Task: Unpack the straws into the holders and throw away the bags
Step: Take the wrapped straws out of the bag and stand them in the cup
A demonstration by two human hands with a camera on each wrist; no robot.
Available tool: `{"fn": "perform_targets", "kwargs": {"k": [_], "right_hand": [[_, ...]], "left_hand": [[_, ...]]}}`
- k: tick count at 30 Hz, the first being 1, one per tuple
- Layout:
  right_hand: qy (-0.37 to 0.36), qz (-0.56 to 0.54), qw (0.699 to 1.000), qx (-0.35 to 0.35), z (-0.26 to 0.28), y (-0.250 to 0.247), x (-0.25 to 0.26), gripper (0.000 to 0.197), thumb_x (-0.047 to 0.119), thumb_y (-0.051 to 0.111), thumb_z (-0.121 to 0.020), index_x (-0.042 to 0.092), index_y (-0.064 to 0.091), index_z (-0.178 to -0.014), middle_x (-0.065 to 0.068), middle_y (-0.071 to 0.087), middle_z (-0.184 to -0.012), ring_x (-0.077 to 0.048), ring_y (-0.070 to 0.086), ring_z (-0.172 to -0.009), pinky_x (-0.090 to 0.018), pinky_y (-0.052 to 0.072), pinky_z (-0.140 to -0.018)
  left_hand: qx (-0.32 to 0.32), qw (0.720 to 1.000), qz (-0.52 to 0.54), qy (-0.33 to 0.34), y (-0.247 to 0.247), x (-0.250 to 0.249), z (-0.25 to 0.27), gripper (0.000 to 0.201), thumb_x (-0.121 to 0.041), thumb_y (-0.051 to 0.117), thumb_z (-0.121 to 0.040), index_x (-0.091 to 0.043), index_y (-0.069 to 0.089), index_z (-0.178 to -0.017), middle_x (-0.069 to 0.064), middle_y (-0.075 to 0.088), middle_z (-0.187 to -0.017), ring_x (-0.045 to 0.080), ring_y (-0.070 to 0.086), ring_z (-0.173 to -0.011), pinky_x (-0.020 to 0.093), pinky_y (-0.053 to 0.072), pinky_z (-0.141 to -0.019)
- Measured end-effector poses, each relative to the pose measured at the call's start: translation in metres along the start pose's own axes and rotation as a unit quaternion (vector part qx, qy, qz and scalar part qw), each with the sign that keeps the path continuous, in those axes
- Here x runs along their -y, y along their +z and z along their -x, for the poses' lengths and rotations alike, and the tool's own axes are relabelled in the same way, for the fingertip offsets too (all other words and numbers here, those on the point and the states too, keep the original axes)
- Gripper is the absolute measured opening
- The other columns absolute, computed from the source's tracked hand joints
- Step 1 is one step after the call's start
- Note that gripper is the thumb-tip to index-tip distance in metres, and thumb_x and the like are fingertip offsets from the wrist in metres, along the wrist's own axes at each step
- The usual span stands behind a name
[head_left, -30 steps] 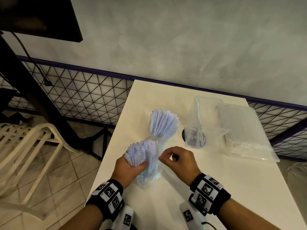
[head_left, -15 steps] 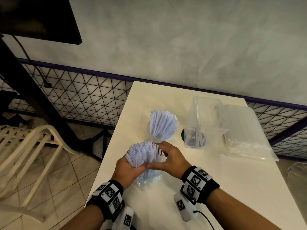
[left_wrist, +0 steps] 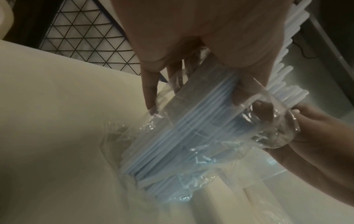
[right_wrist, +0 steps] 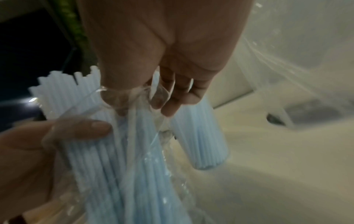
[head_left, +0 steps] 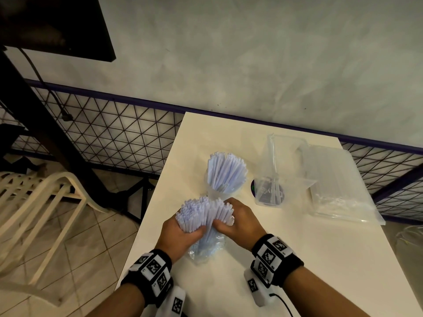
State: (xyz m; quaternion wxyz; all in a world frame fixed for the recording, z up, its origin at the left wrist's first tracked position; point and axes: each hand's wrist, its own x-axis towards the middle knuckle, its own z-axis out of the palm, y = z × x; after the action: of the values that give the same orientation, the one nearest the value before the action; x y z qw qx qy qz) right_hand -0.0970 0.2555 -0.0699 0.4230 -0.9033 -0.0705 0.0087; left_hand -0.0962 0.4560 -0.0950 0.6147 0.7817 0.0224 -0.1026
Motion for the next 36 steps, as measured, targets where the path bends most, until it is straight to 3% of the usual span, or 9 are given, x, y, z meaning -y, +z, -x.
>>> {"fn": "perform_targets", "kwargs": {"k": [6,11,14,16,19,22,28,33,36], "right_hand": [[-0.064,0.056,0.994,-0.062,-0.003,-0.001,0.011,0.03,0.033,0.076,-0.078,0.016,0.052,-0.085,0.005,0.049,-0.088,-0.006,0.041,-0.08,-0.009,0.033,-0.072],[0.04,-0.087,0.994,-0.052,-0.001,0.001,0.01,0.029,0.022,0.084,-0.076,0.011,0.063,-0.092,0.004,0.069,-0.081,-0.005,0.064,-0.072,-0.014,0.048,-0.065],[0.067,-0.078,0.994,-0.021,0.0,-0.001,0.004,0.031,0.024,0.083,-0.074,0.01,0.06,-0.089,0.006,0.064,-0.076,-0.003,0.06,-0.067,-0.018,0.047,-0.062],[0.092,-0.093,0.991,0.011,0.0,-0.004,-0.001,0.037,0.024,0.084,-0.073,0.008,0.056,-0.092,-0.002,0.064,-0.081,-0.007,0.059,-0.071,-0.026,0.049,-0.067],[0.147,-0.144,0.976,0.07,0.002,-0.004,-0.006,0.044,0.021,0.086,-0.074,0.011,0.059,-0.108,0.001,0.07,-0.097,-0.004,0.067,-0.084,-0.024,0.054,-0.078],[0.118,-0.107,0.985,0.063,0.005,0.001,-0.014,0.053,0.035,0.088,-0.066,0.017,0.058,-0.106,-0.001,0.065,-0.102,-0.013,0.065,-0.096,-0.03,0.054,-0.083],[0.033,0.01,0.999,-0.002,0.005,-0.006,0.001,0.052,0.041,0.081,-0.07,0.021,0.045,-0.102,0.003,0.043,-0.098,-0.012,0.046,-0.09,-0.013,0.037,-0.076],[-0.032,0.037,0.999,0.02,-0.003,-0.014,0.017,0.049,0.054,0.058,-0.083,0.013,0.065,-0.108,0.005,0.059,-0.097,-0.01,0.059,-0.088,-0.024,0.047,-0.078],[-0.029,0.032,0.999,0.015,-0.005,-0.021,0.025,0.041,0.048,0.062,-0.085,0.012,0.068,-0.103,0.004,0.065,-0.092,-0.01,0.062,-0.084,-0.026,0.05,-0.076]], "left_hand": [[-0.003,1.0,0.016,0.002,0.0,-0.001,-0.002,0.039,-0.013,0.085,-0.069,-0.024,0.068,-0.102,-0.008,0.074,-0.094,-0.002,0.069,-0.085,0.017,0.054,-0.076],[-0.002,1.0,0.029,0.001,-0.001,-0.004,-0.002,0.043,-0.027,0.084,-0.06,-0.029,0.068,-0.099,-0.012,0.073,-0.092,-0.004,0.069,-0.083,0.011,0.052,-0.071],[0.006,1.0,0.027,0.004,-0.001,-0.004,-0.001,0.037,-0.02,0.086,-0.064,-0.034,0.067,-0.093,-0.015,0.073,-0.089,-0.005,0.069,-0.084,0.008,0.051,-0.07],[0.009,1.0,0.026,0.008,0.0,-0.005,0.0,0.036,-0.021,0.086,-0.064,-0.035,0.067,-0.091,-0.019,0.073,-0.085,-0.007,0.068,-0.083,0.006,0.05,-0.067],[0.008,1.0,0.022,0.013,0.001,-0.006,0.0,0.038,-0.035,0.081,-0.057,-0.034,0.068,-0.093,-0.017,0.074,-0.087,-0.005,0.069,-0.083,0.008,0.051,-0.068],[0.008,1.0,-0.002,0.02,0.001,-0.006,-0.002,0.034,-0.025,0.083,-0.065,-0.036,0.067,-0.093,-0.014,0.073,-0.09,-0.007,0.067,-0.083,0.006,0.05,-0.069],[0.015,1.0,0.005,0.017,0.0,-0.006,-0.002,0.039,-0.012,0.084,-0.07,-0.038,0.065,-0.093,-0.023,0.072,-0.084,-0.01,0.067,-0.081,0.006,0.049,-0.067],[0.001,1.0,0.025,0.011,0.0,-0.005,-0.001,0.038,-0.011,0.085,-0.069,-0.032,0.067,-0.094,-0.023,0.072,-0.079,-0.008,0.068,-0.079,0.006,0.05,-0.065],[0.008,1.0,0.03,0.006,-0.001,-0.007,0.0,0.037,-0.02,0.088,-0.063,-0.035,0.066,-0.088,-0.026,0.072,-0.079,-0.008,0.068,-0.077,0.006,0.05,-0.065]]}}
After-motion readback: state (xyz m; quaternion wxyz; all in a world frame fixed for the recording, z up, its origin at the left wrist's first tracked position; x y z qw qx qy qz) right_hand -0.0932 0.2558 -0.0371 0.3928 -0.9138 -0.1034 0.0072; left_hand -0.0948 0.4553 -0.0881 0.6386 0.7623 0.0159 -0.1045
